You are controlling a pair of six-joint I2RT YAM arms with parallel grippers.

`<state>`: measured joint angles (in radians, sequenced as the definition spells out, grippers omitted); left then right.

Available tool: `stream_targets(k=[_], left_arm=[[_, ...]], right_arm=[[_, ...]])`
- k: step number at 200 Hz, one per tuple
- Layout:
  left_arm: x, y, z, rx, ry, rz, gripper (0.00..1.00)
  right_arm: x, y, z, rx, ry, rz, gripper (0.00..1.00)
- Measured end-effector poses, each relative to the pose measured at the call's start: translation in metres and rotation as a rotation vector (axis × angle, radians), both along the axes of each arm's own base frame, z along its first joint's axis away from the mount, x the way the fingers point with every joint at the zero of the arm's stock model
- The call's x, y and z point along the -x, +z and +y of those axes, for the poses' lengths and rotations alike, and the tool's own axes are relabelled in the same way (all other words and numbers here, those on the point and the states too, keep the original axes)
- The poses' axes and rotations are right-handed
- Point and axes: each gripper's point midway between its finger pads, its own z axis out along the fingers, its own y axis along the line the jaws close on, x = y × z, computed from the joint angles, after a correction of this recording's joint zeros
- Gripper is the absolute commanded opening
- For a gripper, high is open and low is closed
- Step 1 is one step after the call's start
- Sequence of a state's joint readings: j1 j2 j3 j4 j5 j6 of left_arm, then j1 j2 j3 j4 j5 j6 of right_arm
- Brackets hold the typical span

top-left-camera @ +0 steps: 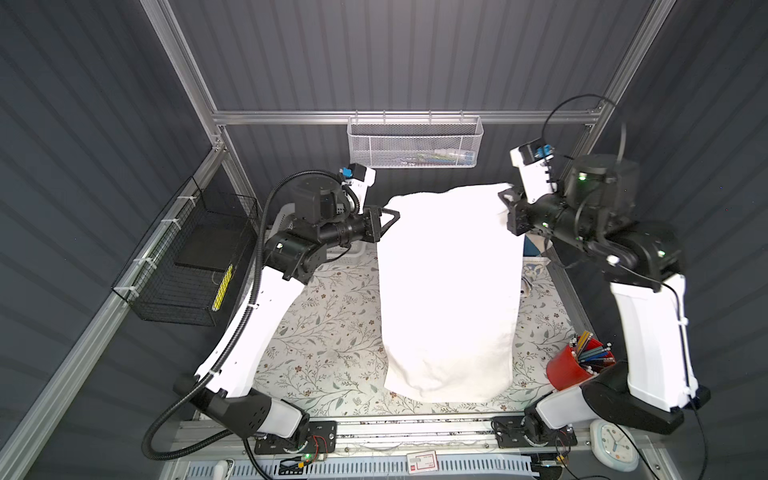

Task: Fold and stack the towels
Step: 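Lower the hanging white towel flat onto the table with both grippers, then carry both held corners forward over the towel toward its far edge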

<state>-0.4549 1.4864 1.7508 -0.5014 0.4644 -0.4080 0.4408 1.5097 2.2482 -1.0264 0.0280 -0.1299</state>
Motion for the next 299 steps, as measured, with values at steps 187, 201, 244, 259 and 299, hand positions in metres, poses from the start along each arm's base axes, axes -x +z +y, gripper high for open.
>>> stream_targets(k=[187, 201, 244, 259, 299], left_arm=[[0.028, -0.327, 0.067, -0.200, 0.171, 0.479, 0.56], [0.030, -0.318, 0.069, -0.188, 0.185, 0.472, 0.54], [0.054, -0.332, 0.054, -0.186, 0.179, 0.558, 0.33], [0.073, -0.341, 0.032, -0.202, 0.132, 0.599, 0.26], [0.106, -0.376, -0.002, -0.231, 0.074, 0.717, 0.24]], right_arm=[[0.049, -0.333, 0.007, -0.081, 0.018, 0.705, 0.54], [0.058, -0.333, 0.005, -0.105, 0.014, 0.707, 0.55], [0.071, -0.358, 0.006, -0.167, -0.041, 0.786, 0.54], [0.083, -0.377, 0.012, -0.163, -0.046, 0.840, 0.54], [0.114, -0.421, 0.032, -0.130, -0.036, 0.968, 0.50]])
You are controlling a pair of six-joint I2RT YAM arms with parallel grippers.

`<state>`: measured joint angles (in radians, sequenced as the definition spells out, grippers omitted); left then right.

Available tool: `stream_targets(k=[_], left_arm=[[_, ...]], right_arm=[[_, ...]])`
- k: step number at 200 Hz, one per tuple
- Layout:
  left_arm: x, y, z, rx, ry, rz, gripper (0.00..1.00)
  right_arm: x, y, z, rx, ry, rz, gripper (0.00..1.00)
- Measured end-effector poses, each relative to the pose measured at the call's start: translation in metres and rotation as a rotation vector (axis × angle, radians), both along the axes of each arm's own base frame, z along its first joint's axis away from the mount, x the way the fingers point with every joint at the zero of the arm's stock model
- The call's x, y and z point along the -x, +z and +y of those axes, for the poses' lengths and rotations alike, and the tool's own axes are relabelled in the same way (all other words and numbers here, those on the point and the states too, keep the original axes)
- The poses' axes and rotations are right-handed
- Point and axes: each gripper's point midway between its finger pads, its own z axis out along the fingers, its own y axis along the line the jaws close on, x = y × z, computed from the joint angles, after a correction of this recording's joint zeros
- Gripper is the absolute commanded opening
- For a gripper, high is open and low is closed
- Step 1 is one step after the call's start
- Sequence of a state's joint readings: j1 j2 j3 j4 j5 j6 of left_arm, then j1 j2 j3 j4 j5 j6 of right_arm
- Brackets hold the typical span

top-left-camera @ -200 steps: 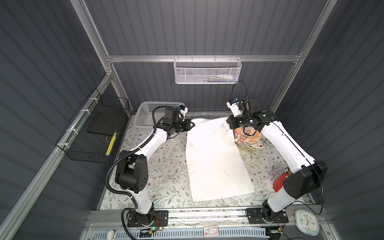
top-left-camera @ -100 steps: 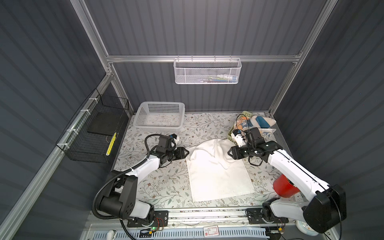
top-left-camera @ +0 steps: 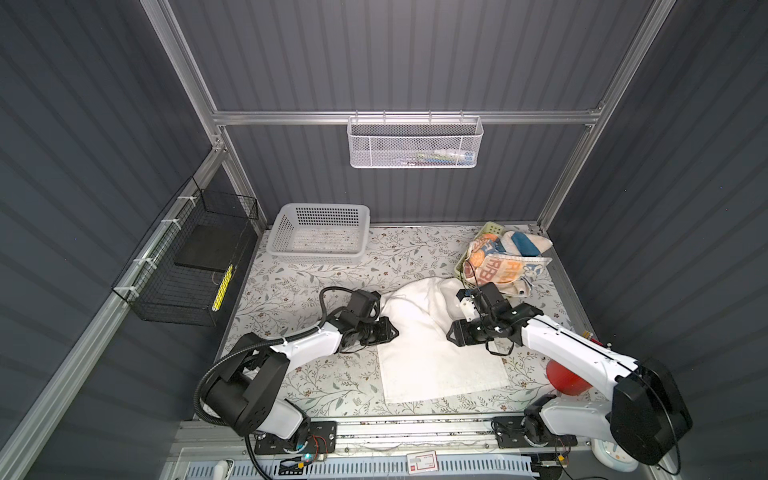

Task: Fold and stack the towels
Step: 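Carry both held corners forward over the towel toward its far edge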

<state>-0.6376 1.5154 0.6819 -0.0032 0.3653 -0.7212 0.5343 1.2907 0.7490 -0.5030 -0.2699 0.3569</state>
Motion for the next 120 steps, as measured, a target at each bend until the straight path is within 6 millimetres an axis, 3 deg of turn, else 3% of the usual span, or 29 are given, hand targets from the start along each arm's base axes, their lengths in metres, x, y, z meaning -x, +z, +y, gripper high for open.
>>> stream_targets(k=[22, 59, 77, 95, 120], left_arm=[[0.003, -0.026, 0.007, -0.061, 0.028, 0.067, 0.26], [-0.022, -0.025, 0.007, -0.124, 0.044, 0.079, 0.28], [-0.036, -0.025, 0.018, -0.150, 0.056, 0.088, 0.28], [-0.054, -0.025, 0.039, -0.181, 0.087, 0.089, 0.28], [-0.072, -0.024, 0.068, -0.263, 0.118, 0.073, 0.29]], right_arm=[[0.009, -0.017, 0.014, 0.005, 0.020, 0.041, 0.47], [0.022, -0.036, 0.051, -0.018, 0.077, 0.089, 0.43], [0.027, -0.037, 0.071, -0.045, 0.102, 0.113, 0.46], [0.022, -0.025, 0.091, -0.082, 0.125, 0.109, 0.51], [-0.011, 0.020, 0.120, -0.148, 0.141, 0.002, 0.56]])
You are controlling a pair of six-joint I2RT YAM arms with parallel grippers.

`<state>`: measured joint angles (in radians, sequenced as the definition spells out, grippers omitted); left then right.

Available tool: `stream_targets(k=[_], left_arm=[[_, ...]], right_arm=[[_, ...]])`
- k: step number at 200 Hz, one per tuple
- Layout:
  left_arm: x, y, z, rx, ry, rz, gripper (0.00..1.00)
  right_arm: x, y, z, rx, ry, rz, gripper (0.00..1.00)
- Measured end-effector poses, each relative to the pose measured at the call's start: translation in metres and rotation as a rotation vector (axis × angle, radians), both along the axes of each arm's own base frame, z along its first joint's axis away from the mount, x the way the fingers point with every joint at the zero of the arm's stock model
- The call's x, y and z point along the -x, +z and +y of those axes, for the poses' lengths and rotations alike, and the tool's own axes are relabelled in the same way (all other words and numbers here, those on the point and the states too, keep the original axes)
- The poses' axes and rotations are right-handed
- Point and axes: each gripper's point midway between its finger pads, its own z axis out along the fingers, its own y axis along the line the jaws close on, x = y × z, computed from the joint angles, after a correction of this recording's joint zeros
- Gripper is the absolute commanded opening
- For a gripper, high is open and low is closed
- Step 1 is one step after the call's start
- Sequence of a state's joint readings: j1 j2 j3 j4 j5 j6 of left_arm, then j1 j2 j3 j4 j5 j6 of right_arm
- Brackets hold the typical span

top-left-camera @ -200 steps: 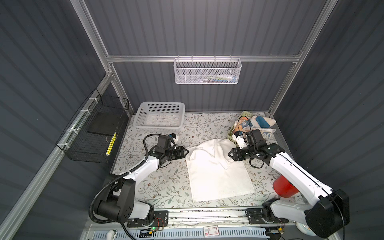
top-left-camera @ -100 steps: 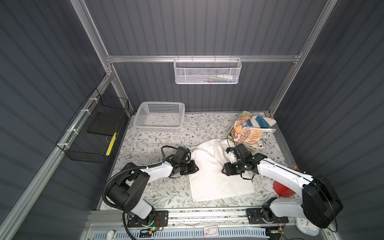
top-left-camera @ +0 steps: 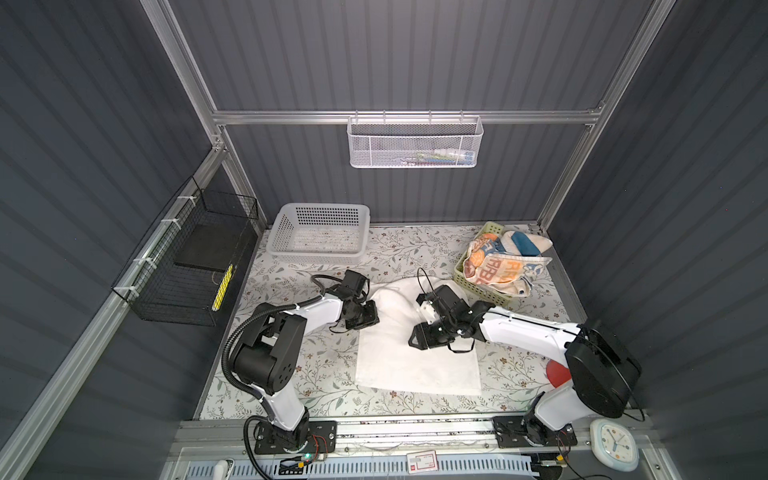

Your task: Fold and stack the towels

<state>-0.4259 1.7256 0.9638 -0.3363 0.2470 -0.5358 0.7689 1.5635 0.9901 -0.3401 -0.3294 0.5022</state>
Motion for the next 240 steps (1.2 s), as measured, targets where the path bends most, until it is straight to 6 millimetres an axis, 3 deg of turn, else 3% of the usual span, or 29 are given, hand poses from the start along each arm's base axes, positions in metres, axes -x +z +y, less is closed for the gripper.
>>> stream_targets(k=[27, 46, 76, 104, 135, 161, 187, 210, 240], left_arm=[[-0.011, 0.009, 0.007, -0.043, -0.017, -0.022, 0.32], [-0.014, 0.015, 0.005, -0.039, -0.030, -0.039, 0.36], [-0.009, 0.030, 0.007, -0.024, -0.032, -0.064, 0.38], [0.005, 0.044, 0.013, -0.010, -0.025, -0.093, 0.39], [0.020, 0.051, 0.020, -0.004, -0.011, -0.103, 0.40], [0.029, 0.052, 0.026, -0.013, 0.002, -0.101, 0.41], [0.030, 0.061, 0.031, -0.022, 0.015, -0.123, 0.42], [0.032, 0.073, 0.037, -0.035, 0.031, -0.154, 0.43], [0.054, 0.079, 0.057, -0.098, 0.056, -0.138, 0.45]], right_arm=[[-0.056, 0.055, 0.030, -0.066, -0.005, -0.138, 0.58], [-0.099, 0.075, 0.045, -0.089, -0.018, -0.202, 0.60], [-0.149, 0.063, 0.061, -0.071, -0.025, -0.219, 0.63], [-0.168, 0.030, 0.068, -0.023, -0.017, -0.177, 0.65], [-0.162, -0.005, 0.071, 0.003, 0.004, -0.093, 0.66], [-0.149, -0.019, 0.081, -0.020, 0.029, -0.024, 0.64], [-0.124, -0.012, 0.105, -0.067, 0.088, 0.009, 0.60], [-0.080, 0.002, 0.133, -0.131, 0.163, 0.042, 0.61], [-0.039, 0.025, 0.137, -0.193, 0.177, 0.049, 0.64]])
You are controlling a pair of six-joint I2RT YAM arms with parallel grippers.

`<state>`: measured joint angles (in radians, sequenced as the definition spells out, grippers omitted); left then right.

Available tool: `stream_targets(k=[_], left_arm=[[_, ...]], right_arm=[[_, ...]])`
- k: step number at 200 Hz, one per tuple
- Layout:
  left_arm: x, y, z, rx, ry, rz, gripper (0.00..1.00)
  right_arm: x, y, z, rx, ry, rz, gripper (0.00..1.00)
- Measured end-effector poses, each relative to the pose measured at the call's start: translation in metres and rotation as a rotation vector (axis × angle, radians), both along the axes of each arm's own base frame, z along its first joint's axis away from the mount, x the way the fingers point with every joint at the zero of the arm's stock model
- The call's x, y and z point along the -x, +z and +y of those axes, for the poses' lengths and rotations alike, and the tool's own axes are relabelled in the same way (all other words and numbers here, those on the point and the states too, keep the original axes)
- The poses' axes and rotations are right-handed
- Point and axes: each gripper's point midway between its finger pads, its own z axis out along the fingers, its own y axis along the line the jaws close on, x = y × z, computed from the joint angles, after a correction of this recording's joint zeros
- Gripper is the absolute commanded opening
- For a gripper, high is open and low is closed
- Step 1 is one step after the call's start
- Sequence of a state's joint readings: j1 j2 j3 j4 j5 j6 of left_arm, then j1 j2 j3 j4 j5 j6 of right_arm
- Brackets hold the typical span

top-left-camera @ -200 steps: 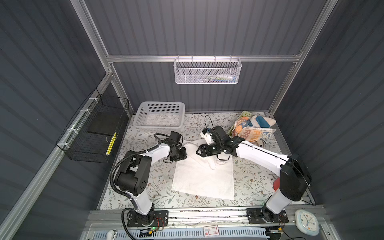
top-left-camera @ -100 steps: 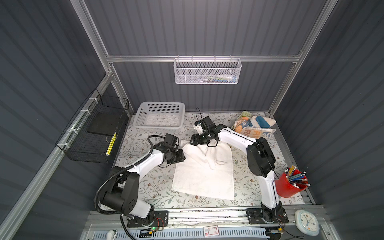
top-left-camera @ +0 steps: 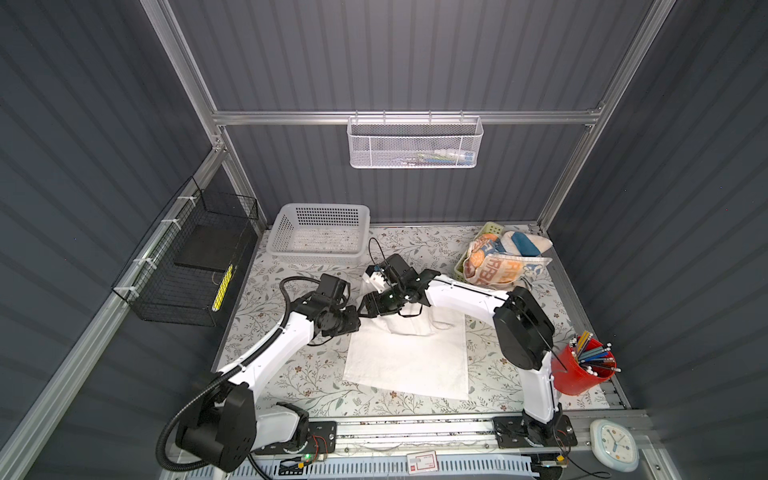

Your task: Fold and stack the towels

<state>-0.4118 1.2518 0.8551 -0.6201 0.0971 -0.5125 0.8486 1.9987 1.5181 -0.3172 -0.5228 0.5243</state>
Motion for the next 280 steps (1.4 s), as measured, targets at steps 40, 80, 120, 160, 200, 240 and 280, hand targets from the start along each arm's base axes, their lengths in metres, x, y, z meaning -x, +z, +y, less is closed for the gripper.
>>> stream_targets(k=[40, 80, 120, 160, 200, 240, 280], left_arm=[[-0.010, 0.013, 0.003, -0.007, 0.025, -0.058, 0.46], [-0.040, 0.008, -0.016, -0.015, 0.005, -0.009, 0.47], [-0.086, 0.011, -0.062, -0.027, -0.088, -0.025, 0.47], [-0.136, -0.001, -0.107, -0.052, -0.176, -0.051, 0.48], [-0.126, -0.044, -0.108, -0.130, -0.225, 0.036, 0.49], [-0.045, -0.062, -0.052, -0.241, -0.227, 0.167, 0.50], [0.003, -0.038, 0.005, -0.294, -0.141, 0.177, 0.51]], right_arm=[[0.041, 0.030, -0.017, -0.047, 0.017, 0.013, 0.65], [0.014, 0.034, -0.068, 0.031, -0.120, -0.050, 0.68], [-0.017, -0.012, -0.143, 0.274, -0.299, -0.057, 0.72], [-0.021, -0.049, -0.182, 0.518, -0.325, -0.089, 0.73], [-0.018, -0.074, -0.201, 0.647, -0.304, -0.088, 0.58], [-0.007, -0.086, -0.214, 0.684, -0.298, -0.059, 0.22], [-0.002, -0.079, -0.221, 0.662, -0.302, -0.055, 0.16]])
